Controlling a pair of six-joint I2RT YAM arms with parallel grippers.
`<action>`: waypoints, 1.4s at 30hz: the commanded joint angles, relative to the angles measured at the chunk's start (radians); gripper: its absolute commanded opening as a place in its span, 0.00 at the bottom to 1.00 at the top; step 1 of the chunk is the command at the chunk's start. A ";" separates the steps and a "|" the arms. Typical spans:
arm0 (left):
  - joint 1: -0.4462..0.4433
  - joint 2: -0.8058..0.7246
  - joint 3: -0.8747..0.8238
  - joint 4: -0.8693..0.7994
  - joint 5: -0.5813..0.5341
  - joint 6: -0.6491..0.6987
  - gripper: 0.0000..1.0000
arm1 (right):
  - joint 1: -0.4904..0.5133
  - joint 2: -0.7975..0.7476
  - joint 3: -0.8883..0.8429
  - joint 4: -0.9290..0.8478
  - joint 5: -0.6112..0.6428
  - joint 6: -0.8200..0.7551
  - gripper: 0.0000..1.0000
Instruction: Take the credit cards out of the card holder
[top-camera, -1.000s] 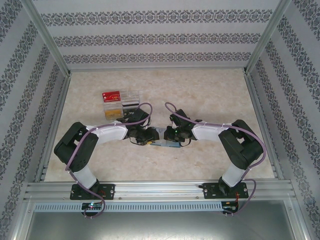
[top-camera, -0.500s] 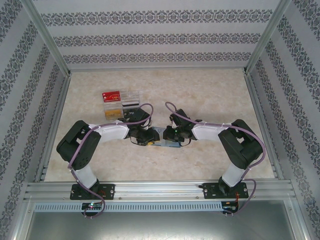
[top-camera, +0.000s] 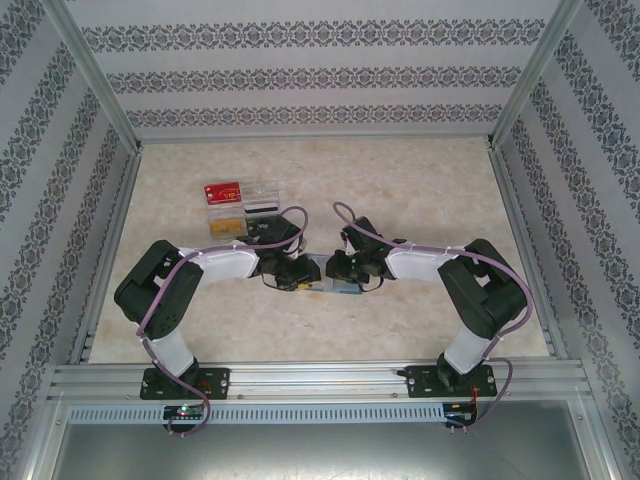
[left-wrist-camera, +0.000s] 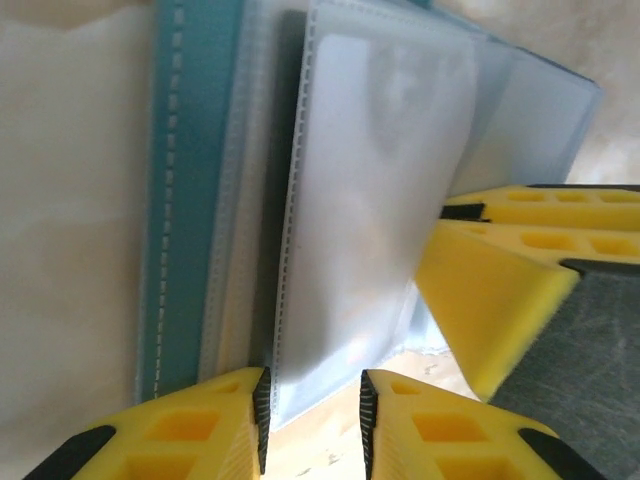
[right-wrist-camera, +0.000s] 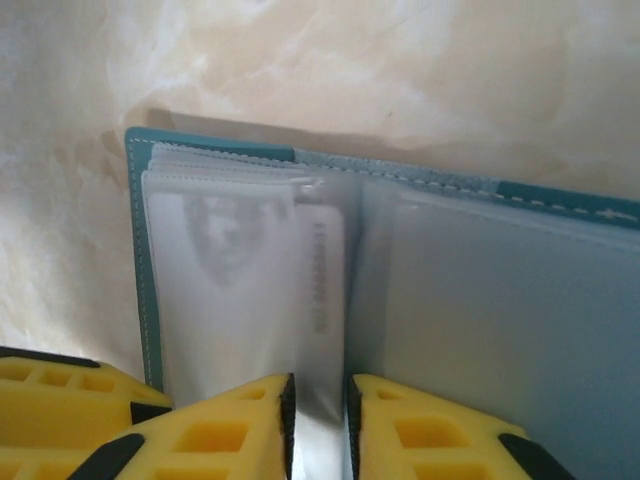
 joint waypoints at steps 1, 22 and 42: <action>-0.009 -0.012 0.010 0.124 0.044 -0.010 0.32 | -0.021 -0.051 -0.011 -0.024 -0.013 0.003 0.28; -0.044 0.056 0.082 0.284 0.163 -0.057 0.40 | -0.132 -0.371 -0.100 -0.105 0.114 0.042 0.38; -0.029 0.096 0.149 0.056 0.025 -0.007 0.40 | -0.091 -0.277 -0.022 -0.246 0.173 -0.042 0.21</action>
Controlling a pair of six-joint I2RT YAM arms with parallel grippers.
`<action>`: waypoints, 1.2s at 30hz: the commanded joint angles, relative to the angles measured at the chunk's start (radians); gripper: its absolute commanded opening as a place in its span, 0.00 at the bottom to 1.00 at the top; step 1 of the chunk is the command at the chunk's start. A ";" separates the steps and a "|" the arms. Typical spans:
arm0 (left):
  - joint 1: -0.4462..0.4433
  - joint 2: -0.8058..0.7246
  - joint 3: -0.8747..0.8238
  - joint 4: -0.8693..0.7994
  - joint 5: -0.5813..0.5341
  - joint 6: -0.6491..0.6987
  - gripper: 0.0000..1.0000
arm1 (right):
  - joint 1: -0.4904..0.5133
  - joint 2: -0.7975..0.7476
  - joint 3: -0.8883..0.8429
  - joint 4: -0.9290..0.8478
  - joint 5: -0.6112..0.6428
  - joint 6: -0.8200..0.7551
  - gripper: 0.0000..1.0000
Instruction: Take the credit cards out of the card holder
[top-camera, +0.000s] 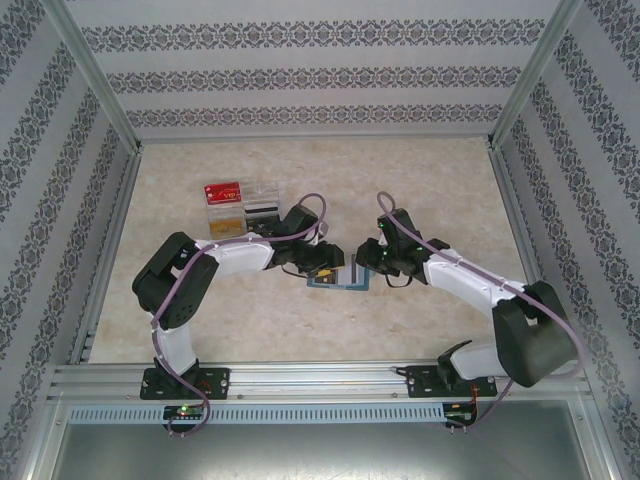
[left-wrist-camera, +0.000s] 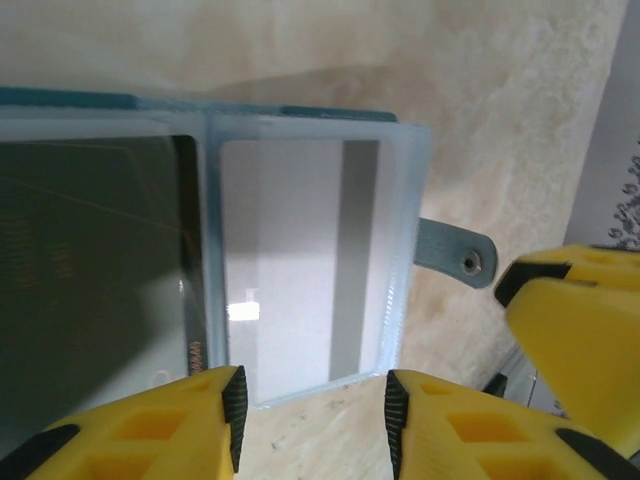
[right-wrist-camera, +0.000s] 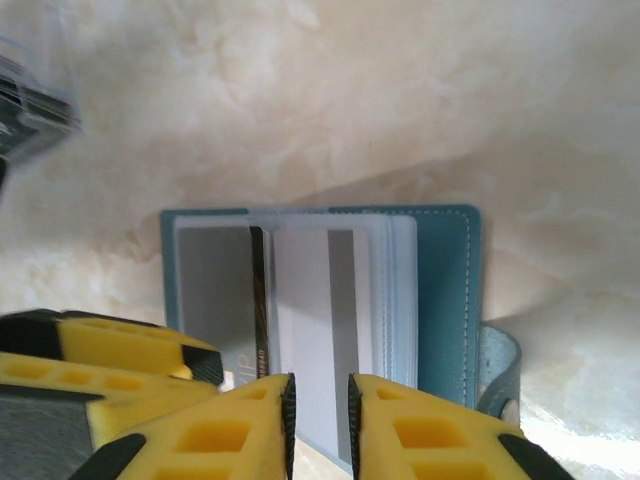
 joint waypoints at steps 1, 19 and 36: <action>0.010 -0.004 0.005 -0.053 -0.022 0.012 0.40 | 0.039 0.041 0.047 -0.068 0.070 -0.018 0.21; 0.017 0.077 0.065 -0.064 0.014 -0.011 0.35 | 0.042 0.198 0.057 -0.040 0.058 0.017 0.16; 0.022 0.126 0.078 -0.046 0.043 0.002 0.37 | -0.025 0.219 -0.029 0.083 -0.063 0.063 0.15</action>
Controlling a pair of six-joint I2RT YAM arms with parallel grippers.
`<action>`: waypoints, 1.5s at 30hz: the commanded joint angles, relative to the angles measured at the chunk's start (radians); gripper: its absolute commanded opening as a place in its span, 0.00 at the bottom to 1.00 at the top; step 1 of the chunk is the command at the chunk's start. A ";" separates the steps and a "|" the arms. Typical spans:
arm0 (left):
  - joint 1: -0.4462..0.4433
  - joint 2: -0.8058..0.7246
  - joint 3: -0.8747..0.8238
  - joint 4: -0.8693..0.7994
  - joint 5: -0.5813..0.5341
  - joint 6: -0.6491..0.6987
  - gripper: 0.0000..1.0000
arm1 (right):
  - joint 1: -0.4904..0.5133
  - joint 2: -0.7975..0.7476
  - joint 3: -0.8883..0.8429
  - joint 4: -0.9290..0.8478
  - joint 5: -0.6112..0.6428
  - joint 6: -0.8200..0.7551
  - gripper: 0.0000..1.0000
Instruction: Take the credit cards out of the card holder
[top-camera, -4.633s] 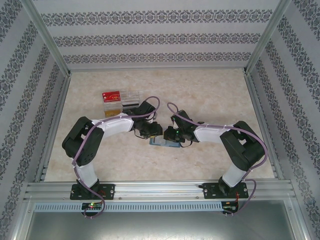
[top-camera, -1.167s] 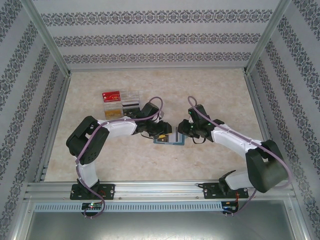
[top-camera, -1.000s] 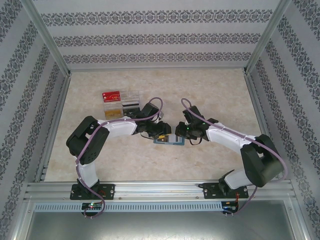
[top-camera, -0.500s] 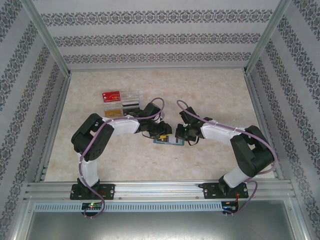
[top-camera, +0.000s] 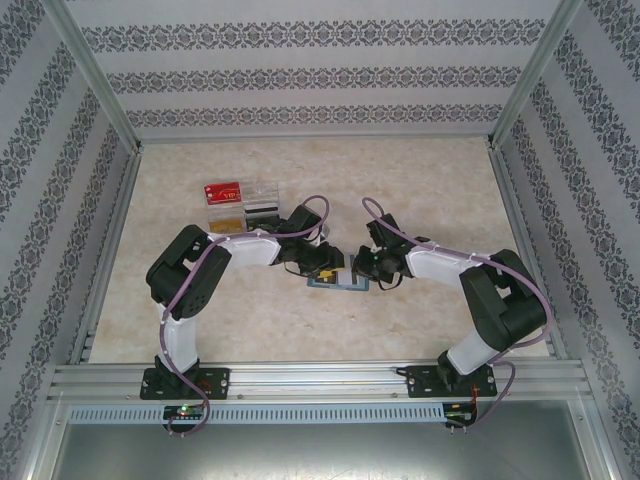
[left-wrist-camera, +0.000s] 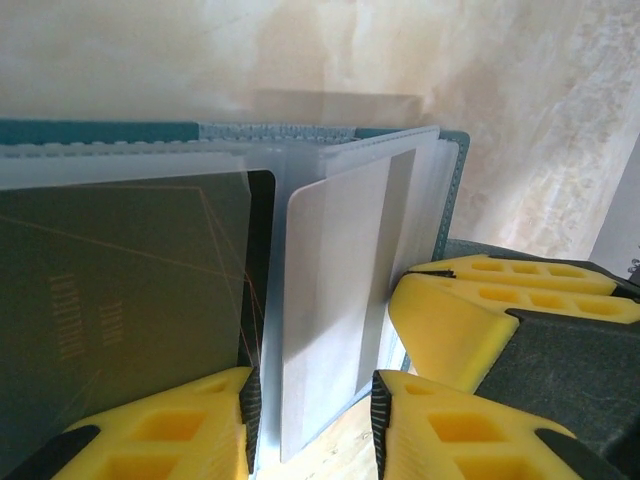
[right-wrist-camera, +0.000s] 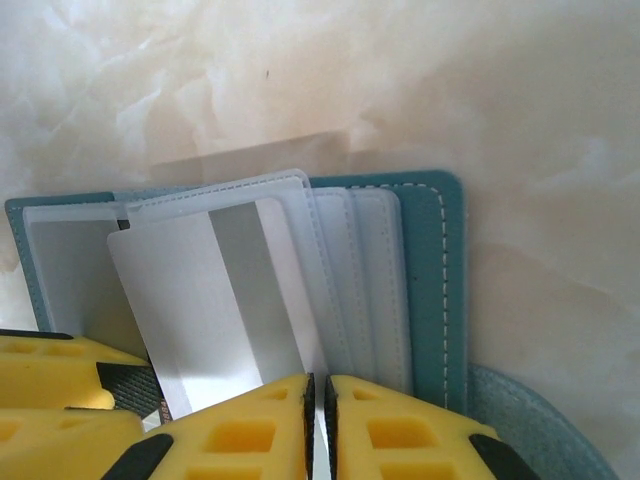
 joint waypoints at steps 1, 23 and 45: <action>0.010 0.027 0.015 -0.017 0.015 0.007 0.36 | -0.015 0.020 -0.030 0.021 -0.026 0.020 0.15; 0.023 -0.004 -0.023 0.098 0.062 -0.013 0.20 | -0.018 0.029 -0.033 0.021 -0.037 0.022 0.15; 0.083 -0.121 -0.111 -0.048 0.028 0.162 0.00 | -0.017 -0.074 0.013 0.033 -0.138 -0.072 0.27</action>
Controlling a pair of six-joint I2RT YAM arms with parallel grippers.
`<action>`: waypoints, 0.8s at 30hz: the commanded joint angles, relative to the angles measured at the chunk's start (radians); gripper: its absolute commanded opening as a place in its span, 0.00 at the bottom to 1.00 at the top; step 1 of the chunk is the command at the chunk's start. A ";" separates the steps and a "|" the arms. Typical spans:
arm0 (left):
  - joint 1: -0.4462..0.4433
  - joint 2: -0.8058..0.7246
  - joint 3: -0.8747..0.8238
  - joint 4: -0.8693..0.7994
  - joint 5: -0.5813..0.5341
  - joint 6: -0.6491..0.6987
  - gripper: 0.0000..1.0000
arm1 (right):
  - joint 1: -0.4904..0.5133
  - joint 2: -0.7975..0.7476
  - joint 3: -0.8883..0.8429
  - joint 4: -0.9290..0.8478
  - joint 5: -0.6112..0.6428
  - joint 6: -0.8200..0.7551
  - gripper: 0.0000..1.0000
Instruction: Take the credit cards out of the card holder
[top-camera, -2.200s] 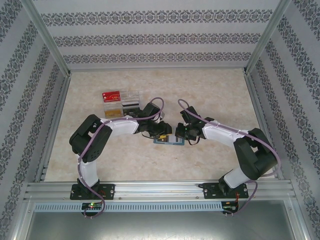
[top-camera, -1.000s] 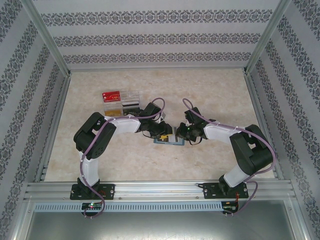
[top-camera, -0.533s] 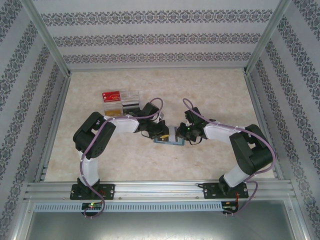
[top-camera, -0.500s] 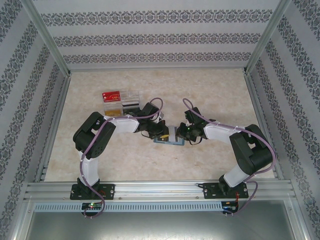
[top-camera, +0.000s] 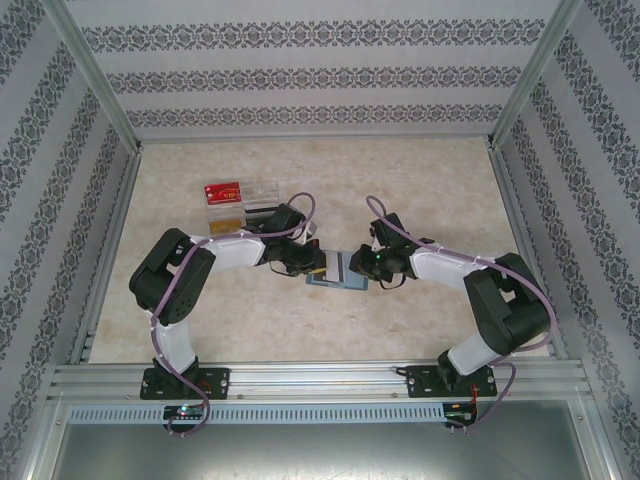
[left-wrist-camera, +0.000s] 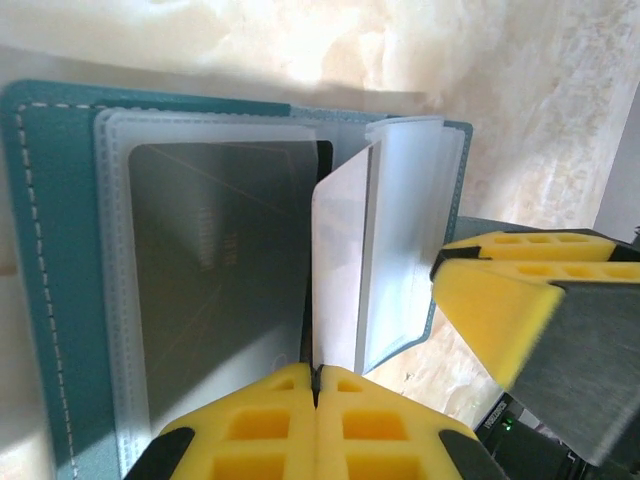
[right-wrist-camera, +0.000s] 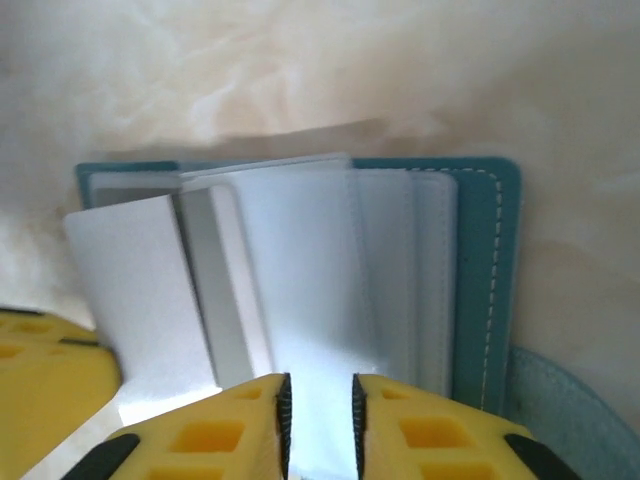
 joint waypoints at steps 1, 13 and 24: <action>0.011 -0.020 -0.009 -0.047 0.003 0.048 0.00 | 0.000 -0.030 0.038 -0.005 -0.067 -0.050 0.28; 0.012 0.001 -0.011 0.007 0.043 0.004 0.05 | 0.022 0.121 0.091 0.005 -0.103 -0.024 0.24; 0.012 0.050 0.002 0.136 0.094 -0.088 0.33 | 0.026 0.156 0.083 0.034 -0.130 -0.009 0.20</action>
